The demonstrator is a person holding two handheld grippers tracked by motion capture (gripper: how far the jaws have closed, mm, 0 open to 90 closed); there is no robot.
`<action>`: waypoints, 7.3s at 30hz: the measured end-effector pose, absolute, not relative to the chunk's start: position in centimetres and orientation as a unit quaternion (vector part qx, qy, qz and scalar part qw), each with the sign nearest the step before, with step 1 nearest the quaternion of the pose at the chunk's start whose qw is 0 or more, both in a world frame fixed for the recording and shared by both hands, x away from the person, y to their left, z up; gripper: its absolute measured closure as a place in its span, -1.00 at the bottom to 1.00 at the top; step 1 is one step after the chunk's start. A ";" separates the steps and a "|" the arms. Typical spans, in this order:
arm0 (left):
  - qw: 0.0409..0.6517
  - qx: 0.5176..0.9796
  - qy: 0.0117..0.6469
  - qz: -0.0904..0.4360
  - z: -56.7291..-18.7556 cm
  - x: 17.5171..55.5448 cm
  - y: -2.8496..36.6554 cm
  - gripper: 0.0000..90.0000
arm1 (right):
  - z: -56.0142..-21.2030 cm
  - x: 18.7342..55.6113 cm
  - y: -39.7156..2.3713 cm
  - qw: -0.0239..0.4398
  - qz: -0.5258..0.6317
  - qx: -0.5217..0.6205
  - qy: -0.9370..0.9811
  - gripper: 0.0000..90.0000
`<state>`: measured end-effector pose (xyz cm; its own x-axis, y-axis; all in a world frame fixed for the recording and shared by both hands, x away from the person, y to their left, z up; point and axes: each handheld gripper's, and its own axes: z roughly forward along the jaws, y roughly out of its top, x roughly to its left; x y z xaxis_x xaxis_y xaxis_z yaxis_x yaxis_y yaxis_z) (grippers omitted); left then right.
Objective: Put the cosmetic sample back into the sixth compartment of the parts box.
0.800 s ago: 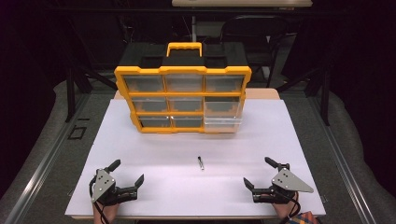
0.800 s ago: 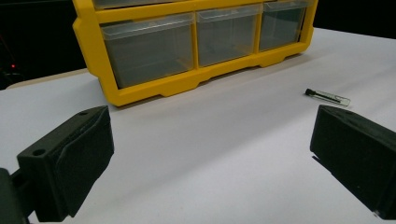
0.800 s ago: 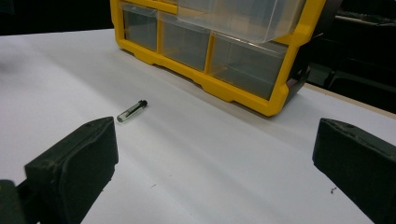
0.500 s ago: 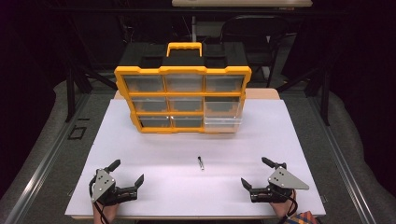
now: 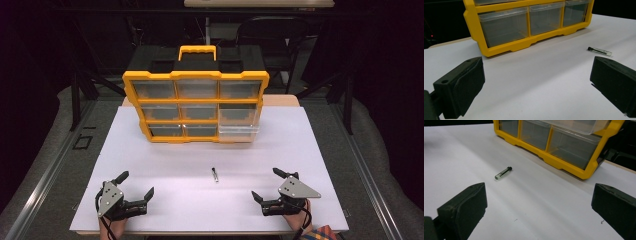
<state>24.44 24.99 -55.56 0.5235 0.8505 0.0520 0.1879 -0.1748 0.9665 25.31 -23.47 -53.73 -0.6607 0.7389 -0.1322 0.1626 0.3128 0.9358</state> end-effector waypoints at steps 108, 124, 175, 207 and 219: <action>0.522 0.692 0.384 0.317 -55.5 24.4 25.2 -1.00 | -55.4 31.8 -8.8 0.195 0.383 0.377 0.820 -0.11; 0.524 0.691 0.384 0.319 -55.4 24.4 25.3 -1.00 | -56.5 32.9 -7.2 0.197 0.359 0.448 0.794 0.59; 0.523 0.690 0.384 0.321 -55.4 24.4 25.4 -1.00 | -54.0 32.9 -12.4 0.151 0.364 0.414 0.820 0.79; 0.521 0.694 0.380 0.321 -55.4 24.4 25.4 -1.00 | -52.7 33.2 -17.6 0.154 0.356 0.407 0.827 0.79; 0.521 0.695 0.379 0.320 -55.4 24.4 25.4 -1.00 | -52.4 33.5 -18.7 0.158 0.351 0.411 0.827 0.79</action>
<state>24.40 25.36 -55.37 0.5090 0.8593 0.0499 0.1935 -0.1707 0.9661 33.51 -18.72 -52.38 -0.6124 0.7901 0.0266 0.5679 0.4164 0.7100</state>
